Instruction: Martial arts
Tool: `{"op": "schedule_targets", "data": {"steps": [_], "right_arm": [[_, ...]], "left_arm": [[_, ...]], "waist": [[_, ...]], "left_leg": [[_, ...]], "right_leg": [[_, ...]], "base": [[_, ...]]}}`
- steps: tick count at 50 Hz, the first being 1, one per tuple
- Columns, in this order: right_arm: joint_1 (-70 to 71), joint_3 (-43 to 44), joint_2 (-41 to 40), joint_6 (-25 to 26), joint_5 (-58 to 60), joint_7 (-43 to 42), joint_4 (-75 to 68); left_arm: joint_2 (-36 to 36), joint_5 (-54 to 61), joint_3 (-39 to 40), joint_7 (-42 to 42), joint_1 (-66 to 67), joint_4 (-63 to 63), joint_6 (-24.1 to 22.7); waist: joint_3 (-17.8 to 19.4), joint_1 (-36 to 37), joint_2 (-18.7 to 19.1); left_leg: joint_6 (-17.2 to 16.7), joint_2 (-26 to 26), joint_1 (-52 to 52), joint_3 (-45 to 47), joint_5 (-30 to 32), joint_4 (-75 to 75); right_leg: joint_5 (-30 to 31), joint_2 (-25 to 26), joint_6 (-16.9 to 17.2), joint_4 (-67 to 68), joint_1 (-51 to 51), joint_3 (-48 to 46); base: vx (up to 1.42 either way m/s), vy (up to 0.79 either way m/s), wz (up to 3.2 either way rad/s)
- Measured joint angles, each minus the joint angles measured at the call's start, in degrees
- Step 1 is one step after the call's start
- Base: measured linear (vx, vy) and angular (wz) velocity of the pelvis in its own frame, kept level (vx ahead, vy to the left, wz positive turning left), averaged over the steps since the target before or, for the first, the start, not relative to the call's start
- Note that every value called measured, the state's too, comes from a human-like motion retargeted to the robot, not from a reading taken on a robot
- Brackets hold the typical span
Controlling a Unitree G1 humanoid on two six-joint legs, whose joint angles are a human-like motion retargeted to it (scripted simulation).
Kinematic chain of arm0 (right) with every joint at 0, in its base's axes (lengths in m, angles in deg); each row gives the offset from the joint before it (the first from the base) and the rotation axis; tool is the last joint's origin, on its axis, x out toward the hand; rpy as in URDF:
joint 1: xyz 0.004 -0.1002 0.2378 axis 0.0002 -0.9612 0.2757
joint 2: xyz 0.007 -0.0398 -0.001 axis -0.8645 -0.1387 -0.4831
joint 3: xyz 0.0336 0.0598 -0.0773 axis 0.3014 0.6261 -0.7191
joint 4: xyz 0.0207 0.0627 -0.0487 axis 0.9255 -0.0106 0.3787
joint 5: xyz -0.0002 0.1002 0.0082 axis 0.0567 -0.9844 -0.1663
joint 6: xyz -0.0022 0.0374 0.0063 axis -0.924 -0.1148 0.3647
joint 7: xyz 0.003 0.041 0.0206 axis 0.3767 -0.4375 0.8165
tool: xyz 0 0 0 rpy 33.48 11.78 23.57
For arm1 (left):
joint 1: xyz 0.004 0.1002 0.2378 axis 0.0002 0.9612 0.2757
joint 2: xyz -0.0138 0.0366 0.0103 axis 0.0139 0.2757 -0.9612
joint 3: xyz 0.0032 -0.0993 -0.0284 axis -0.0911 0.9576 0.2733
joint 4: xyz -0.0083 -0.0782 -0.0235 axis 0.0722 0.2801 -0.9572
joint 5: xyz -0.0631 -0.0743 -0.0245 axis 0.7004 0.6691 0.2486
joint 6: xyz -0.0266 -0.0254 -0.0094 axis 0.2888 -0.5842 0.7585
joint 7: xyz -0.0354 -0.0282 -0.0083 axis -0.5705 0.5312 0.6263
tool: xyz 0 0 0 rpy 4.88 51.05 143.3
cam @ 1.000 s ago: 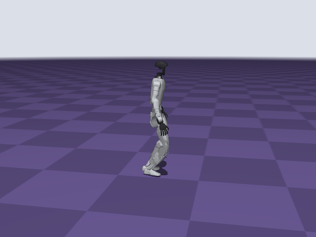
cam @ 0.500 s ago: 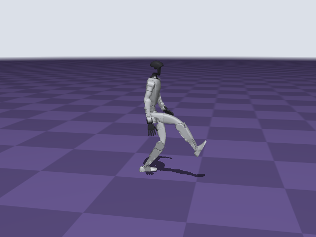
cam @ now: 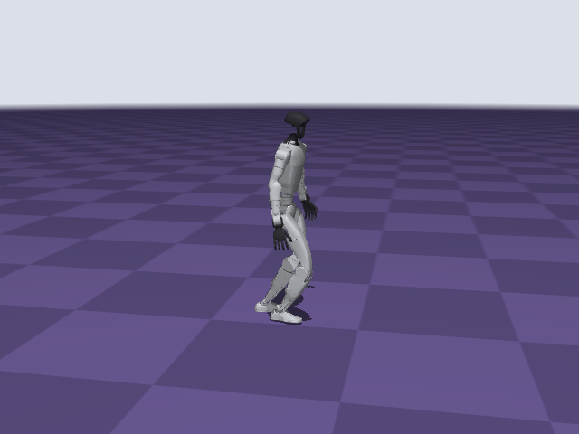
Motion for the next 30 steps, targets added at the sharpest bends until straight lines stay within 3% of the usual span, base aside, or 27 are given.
{"op": "schedule_targets", "data": {"steps": [10,15,20,30], "right_arm": [[2.1,-0.5,0.8,-0.1,-1.1,-0.6,0.5],[3.1,-0.2,1.2,0.2,-2.9,-0.1,0.6],[3.0,-0.2,0.3,0.7,-5.0,0.9,0.2],[-2.7,2.0,-3.8,2.2,-8.0,3.9,-1.5]], "left_arm": [[-0.9,3.0,1.5,1.8,-2.6,-0.7,0.6],[-2.1,4.8,0.8,1.4,-3.4,-0.7,1.7],[-3.5,6.1,-0.5,0.9,-5.3,-0.1,2.5],[-3.7,5.2,-1.0,1.6,-11.1,3.8,1.5]], "waist": [[-0.5,-1.1,-1.2],[0.0,-2.8,-1.3],[1.5,-5.0,-0.9],[7.9,-6.1,1.5]], "left_leg": [[-0.6,0.2,-0.8,2.1,-0.2,0.8],[-1.1,-0.1,-0.3,2.4,0.3,1.8],[-1.8,0.6,0.5,1.9,0.4,3.4],[-3.6,5.9,3.6,-1.9,0.7,8.1]], "right_leg": [[-1.4,-0.1,-1.2,1.6,-0.1,-0.6],[-3.3,-1.5,-3.6,10.8,-6.0,-2.1],[-4.1,-0.3,-3.8,13.8,-14.6,-3.4],[0.8,6.0,0.3,-9.1,-30.3,-6.5]], "base": [[0.01,-0.02,-0.12],[-0.01,0.0,-0.04],[-0.02,0.06,0.13],[-0.07,0.07,0.29]]}}
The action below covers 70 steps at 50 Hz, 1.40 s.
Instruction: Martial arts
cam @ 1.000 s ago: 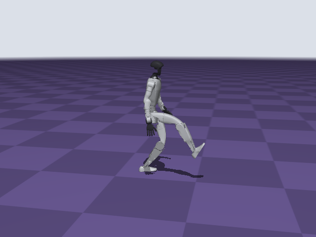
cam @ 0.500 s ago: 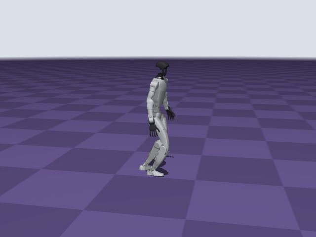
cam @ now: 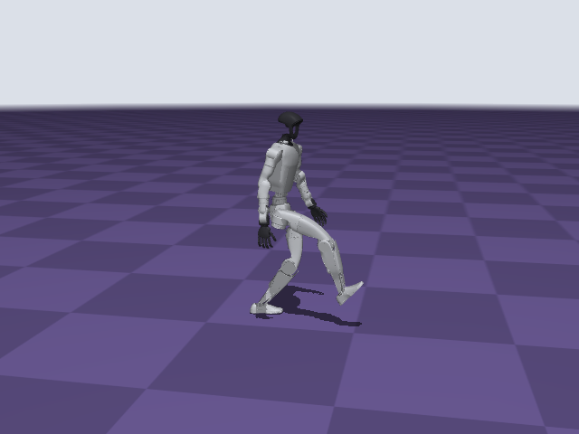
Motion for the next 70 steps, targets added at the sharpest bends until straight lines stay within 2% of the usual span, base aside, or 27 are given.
{"op": "schedule_targets", "data": {"steps": [7,12,15,21,25,31,35,40,44,49,54,63,70], "right_arm": [[-6.0,3.2,-2.7,0.8,-1.1,1.7,0.4],[-10.3,5.9,-4.5,1.1,-2.6,2.4,1.3],[-12.2,7.4,-5.5,1.1,-4.1,2.6,1.4],[-14.4,10.1,-6.8,1.1,-6.4,3.5,0.7],[-14.4,11.9,-6.5,0.9,-7.1,3.9,0.4],[-11.2,15.3,-2.5,-0.3,-7.9,3.5,0.1],[-6.9,18.4,2.9,-1.7,-8.1,1.4,1.5],[0.2,20.5,11.2,-3.8,-6.9,-3.9,6.4],[6.5,20.9,15.9,-5.9,-5.1,-9.7,13.3],[12.1,20.7,16.8,-8.5,-4.3,-16.6,23.3],[13.4,19.0,11.8,-10.3,-5.5,-20.4,28.9],[11.7,15.4,2.6,-10.5,-9.1,-19.8,28.4],[15.5,14.0,4.9,-10.0,-9.8,-18.9,26.4]], "left_arm": [[1.1,-0.1,2.6,2.7,-1.0,4.4,-1.6],[2.7,0.4,6.8,5.1,0.1,4.4,-2.1],[3.5,1.3,10.1,6.2,1.1,2.0,-2.2],[5.9,4.5,17.3,7.4,3.1,-5.8,-1.7],[8.1,6.2,20.8,7.8,4.1,-9.7,-0.6],[10.6,7.5,21.2,5.4,3.8,-11.6,1.0],[10.3,6.9,18.7,2.3,3.7,-8.3,0.7],[7.6,4.7,15.2,-0.1,4.3,0.0,-0.9],[4.7,2.3,12.9,0.1,5.3,9.1,-3.1],[1.1,1.0,10.7,3.4,5.9,21.0,-6.0],[-1.9,1.5,9.7,8.7,4.9,27.7,-7.6],[-3.4,2.3,8.5,15.7,1.2,29.4,-7.7],[-0.2,1.6,8.9,19.1,-0.7,34.5,-9.7]], "waist": [[3.7,-0.3,1.5],[4.4,-0.9,2.3],[3.7,-1.6,2.6],[0.8,-3.8,2.2],[-1.8,-4.3,0.5],[-5.7,-2.9,-5.3],[-7.4,-0.4,-8.8],[-7.1,2.9,-9.7],[-5.5,4.1,-7.1],[-3.4,3.7,-2.5],[-2.5,2.5,0.5],[-1.9,-0.5,2.1],[0.4,0.4,2.1]], "left_leg": [[-2.0,3.4,1.5,-3.1,0.6,4.3],[-3.0,5.0,2.2,-5.5,2.0,4.7],[-3.5,5.7,1.9,-6.7,2.9,4.2],[-3.8,6.3,1.5,-8.5,4.3,0.7],[-3.8,5.1,0.8,-9.2,3.1,-0.7],[-2.5,-1.2,2.3,-10.3,3.2,-5.3],[-1.2,-4.7,2.8,-10.6,2.5,-6.5],[0.1,-6.0,4.4,-10.2,0.6,-8.3],[0.6,-3.9,2.9,-9.3,-1.7,-6.0],[0.4,-1.0,-1.4,-9.2,-1.9,-2.4],[-0.8,-0.9,-5.5,-10.9,0.7,-2.8],[-1.5,-2.2,-11.0,-12.8,5.6,-6.5],[-2.2,-2.0,-18.9,-14.4,6.2,-1.5]], "right_leg": [[5.1,0.7,0.9,-5.4,-6.0,1.0],[9.4,1.5,2.0,-6.2,-3.2,3.6],[13.1,2.7,3.5,-5.6,0.3,6.3],[25.1,4.9,7.8,-0.7,10.3,12.1],[27.8,4.5,8.7,5.6,17.9,13.9],[20.8,-0.1,7.3,15.4,30.5,13.6],[13.7,-1.9,6.7,16.0,38.9,12.5],[4.2,-1.7,4.7,7.0,48.5,10.4],[-0.7,0.1,1.7,-1.1,52.4,7.9],[-0.1,3.1,-0.1,-7.1,52.8,6.9],[1.9,4.6,-0.4,-9.1,50.3,6.4],[4.4,3.7,-0.8,-8.8,43.6,5.6],[5.0,4.2,-0.4,-8.0,38.4,5.2]], "base": [[-0.08,0.03,0.38],[0.0,0.0,0.3],[0.06,-0.01,0.21],[0.11,-0.03,0.21],[0.12,-0.09,0.18],[0.09,-0.14,0.1],[0.04,-0.14,-0.09],[0.01,-0.11,-0.28],[-0.04,-0.08,-0.29],[-0.09,-0.07,-0.11],[-0.11,-0.07,0.0],[-0.1,-0.06,0.18],[-0.09,-0.07,0.19]]}}
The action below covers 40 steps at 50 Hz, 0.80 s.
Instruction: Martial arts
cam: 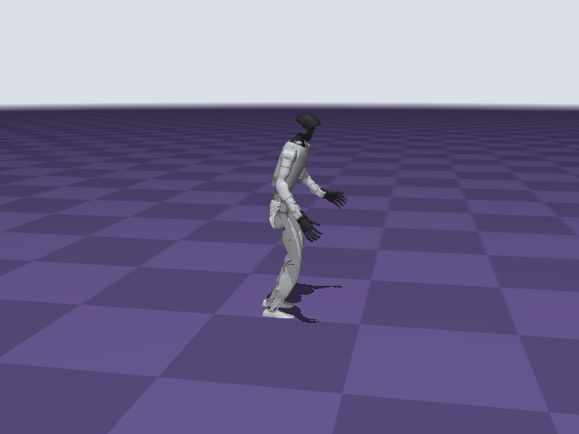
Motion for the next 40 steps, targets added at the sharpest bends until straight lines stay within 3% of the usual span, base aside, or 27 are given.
{"op": "schedule_targets", "data": {"steps": [4,7,12,15,17,21,25,27,32,35,40], "right_arm": [[6.2,-0.4,6.2,1.0,0.5,0.9,-3.4],[9.9,-1.1,11.8,2.1,1.4,2.4,-7.3],[9.1,-1.9,20.0,5.0,5.2,6.9,-14.5],[4.0,-1.7,21.2,6.1,8.5,9.8,-17.4],[-1.4,0.5,20.1,6.2,11.3,11.9,-17.9],[-13.1,4.1,16.1,5.6,14.2,13.1,-19.1],[-22.3,8.1,12.1,5.3,14.9,13.8,-21.1],[-24.8,9.2,10.3,5.4,14.1,14.2,-21.9],[-24.6,9.0,7.3,5.2,11.4,13.6,-22.1],[-20.5,7.8,6.9,4.4,9.7,11.9,-20.4],[-2.8,3.1,8.2,2.9,8.4,6.6,-15.4]], "left_arm": [[3.2,-0.8,0.6,1.2,-2.4,5.1,-1.5],[5.3,-1.6,0.6,1.2,-4.3,8.9,-2.4],[9.1,-3.4,-0.3,0.7,-9.5,14.7,-2.9],[11.0,-5.9,-0.1,1.8,-13.5,16.1,-2.6],[12.6,-8.4,-0.3,3.6,-18.2,14.3,-2.1],[15.1,-12.0,0.1,6.7,-25.4,9.6,-1.6],[16.0,-13.2,-2.9,8.2,-33.3,4.8,-1.2],[15.7,-14.0,-5.7,8.5,-36.8,2.9,-1.1],[14.2,-16.1,-13.2,8.7,-41.7,0.0,-1.5],[12.6,-15.5,-16.1,7.6,-39.3,-0.5,-1.8],[10.0,-9.4,-15.3,1.2,-26.0,-5.1,-0.4]], "waist": [[0.1,2.8,1.2],[-0.4,6.0,2.8],[-2.4,8.0,4.1],[-3.7,6.4,5.0],[-1.8,3.1,5.2],[-0.5,-5.9,4.8],[0.3,-13.7,2.2],[0.0,-16.3,0.3],[-1.8,-19.4,-3.6],[-2.2,-17.5,-5.2],[-6.3,-10.7,-5.8]], "left_leg": [[-1.9,0.7,-7.7,-1.4,1.0,4.4],[-6.5,-1.4,-14.3,-5.9,2.7,7.7],[-7.5,1.4,-18.0,-3.1,-3.0,21.9],[-9.4,4.1,-13.4,-0.7,-4.5,34.0],[-12.0,4.5,-4.2,-0.7,-3.7,35.7],[-15.7,2.3,12.1,-3.2,-2.3,26.0],[-12.9,-0.3,22.2,-5.2,-4.0,8.4],[-10.4,-1.3,23.6,-4.5,-5.0,1.0],[-7.4,-3.9,20.4,-2.8,-3.5,-8.5],[-6.5,-4.7,16.1,-1.1,-4.0,-6.2],[-4.9,-6.1,6.7,2.2,-1.0,-5.0]], "right_leg": [[1.1,1.0,0.3,-1.3,-4.5,-1.2],[2.5,2.2,0.5,-1.4,-8.2,-2.3],[2.3,1.1,0.5,0.8,-11.9,-5.6],[2.3,2.0,-0.7,3.0,-12.4,-7.0],[3.2,3.4,-1.5,2.0,-8.7,-7.7],[4.8,4.4,-2.6,5.9,-7.6,-8.5],[8.5,2.4,-1.5,10.7,-9.5,-7.0],[11.0,1.3,0.9,12.4,-11.9,-4.0],[14.8,3.5,12.6,14.4,-17.7,7.6],[11.4,2.1,13.2,18.0,-17.8,7.4],[3.3,-2.3,10.1,22.4,-13.7,4.1]], "base": [[-0.11,-0.08,0.18],[-0.16,-0.07,-0.02],[-0.2,-0.03,0.53],[-0.28,0.03,0.56],[-0.31,0.05,0.66],[-0.34,0.06,0.81],[-0.35,0.05,0.93],[-0.36,0.04,0.91],[-0.37,-0.01,0.7],[-0.34,-0.04,-0.13],[-0.25,-0.05,-0.69]]}}
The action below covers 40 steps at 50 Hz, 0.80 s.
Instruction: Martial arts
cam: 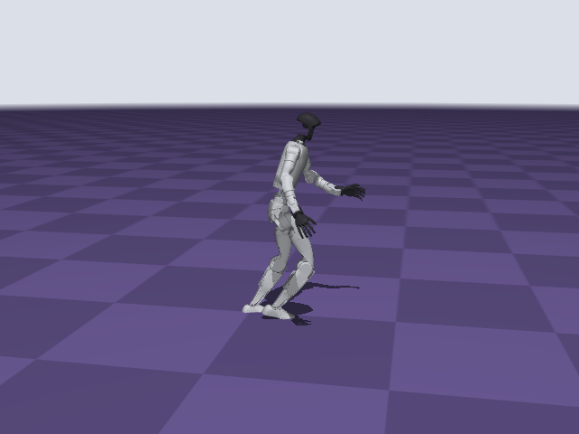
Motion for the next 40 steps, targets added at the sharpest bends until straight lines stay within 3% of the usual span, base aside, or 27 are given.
{"op": "schedule_targets", "data": {"steps": [4,10,13,15,18,20,23,25,30,35,40], "right_arm": [[19.5,-10.2,1.6,0.3,3.6,-3.5,7.8],[46.0,-20.8,4.4,0.8,8.8,-6.9,24.2],[58.4,-23.4,6.4,1.1,11.9,-9.7,26.3],[63.4,-24.2,7.2,1.6,13.0,-11.7,25.9],[67.7,-24.9,5.2,2.9,11.7,-15.0,19.3],[65.8,-24.5,2.7,3.6,9.5,-15.2,13.0],[56.3,-23.7,-1.7,4.3,6.6,-10.5,2.9],[48.0,-22.9,-4.3,4.8,5.9,-6.4,-3.6],[23.1,-18.2,-10.0,6.2,6.8,3.7,-17.6],[-2.3,-10.7,-8.0,7.3,5.1,10.2,-22.3],[-21.4,-1.7,-2.8,7.6,3.3,11.0,-23.2]], "left_arm": [[-3.2,3.2,8.5,-6.1,19.2,-13.9,3.9],[-7.2,2.6,23.2,-9.9,45.0,-36.6,9.0],[-7.4,5.9,29.9,-10.2,55.4,-40.8,9.9],[-7.7,9.1,33.7,-9.0,61.2,-42.4,10.2],[-8.4,15.3,37.5,-7.2,64.8,-42.2,10.3],[-9.1,18.9,37.0,-5.8,62.8,-40.9,10.0],[-10.8,22.7,31.0,-3.8,53.4,-34.8,8.3],[-11.6,23.2,24.7,-2.0,44.4,-27.2,6.4],[-11.0,20.8,8.8,0.6,18.0,-5.4,1.9],[-7.1,19.3,-0.8,1.0,-6.9,6.8,-2.8],[-2.7,16.4,-4.9,3.5,-23.4,7.5,-4.6]], "waist": [[-2.8,8.3,1.0],[-3.9,24.8,7.2],[-3.5,30.5,9.0],[-3.7,33.4,10.5],[-4.0,34.1,9.2],[-4.4,32.9,6.4],[-5.3,29.9,3.0],[-5.5,27.4,1.5],[-3.7,17.6,0.4],[0.6,5.6,2.5],[2.2,-2.3,3.0]], "left_leg": [[-0.8,2.8,-9.0,3.2,4.2,8.6],[-5.4,9.6,-28.1,-0.7,15.2,33.0],[-4.0,9.3,-35.2,-2.7,16.4,37.6],[-2.2,8.8,-38.4,-3.2,14.5,39.1],[2.4,6.5,-38.8,0.1,10.3,38.2],[6.1,3.5,-37.2,3.5,6.8,35.8],[8.9,-1.1,-32.5,6.1,4.1,28.0],[9.3,-4.3,-27.2,5.9,3.0,20.5],[6.2,-9.6,-8.5,-2.1,3.8,1.2],[4.0,-5.7,11.5,-10.6,1.7,-9.5],[1.7,-1.0,21.1,-11.7,-5.1,-6.3]], "right_leg": [[-1.6,1.3,-2.6,-3.6,9.6,-1.8],[-0.9,10.9,-5.9,-20.9,26.8,0.6],[-6.2,11.8,-8.4,-28.1,34.6,3.1],[-11.8,12.3,-9.9,-26.8,36.6,3.8],[-17.2,10.7,-9.6,-21.0,36.6,5.2],[-15.1,7.7,-6.5,-11.0,32.8,5.4],[-2.6,0.0,-2.8,7.4,23.4,2.1],[-0.1,-4.9,-3.2,17.0,16.1,0.8],[-5.6,-11.8,-7.5,22.1,0.1,0.2],[-3.1,-9.0,-5.8,6.5,-7.5,-0.7],[0.9,-4.2,-1.7,-6.8,-9.1,-0.2]], "base": [[-0.16,-0.04,-1.43],[-0.04,-0.01,-1.27],[0.17,0.05,-0.08],[0.25,0.09,0.28],[0.35,0.12,0.57],[0.39,0.12,0.82],[0.44,0.08,0.89],[0.5,0.02,1.08],[0.58,-0.09,1.33],[0.68,-0.22,1.11],[0.75,-0.28,0.57]]}}
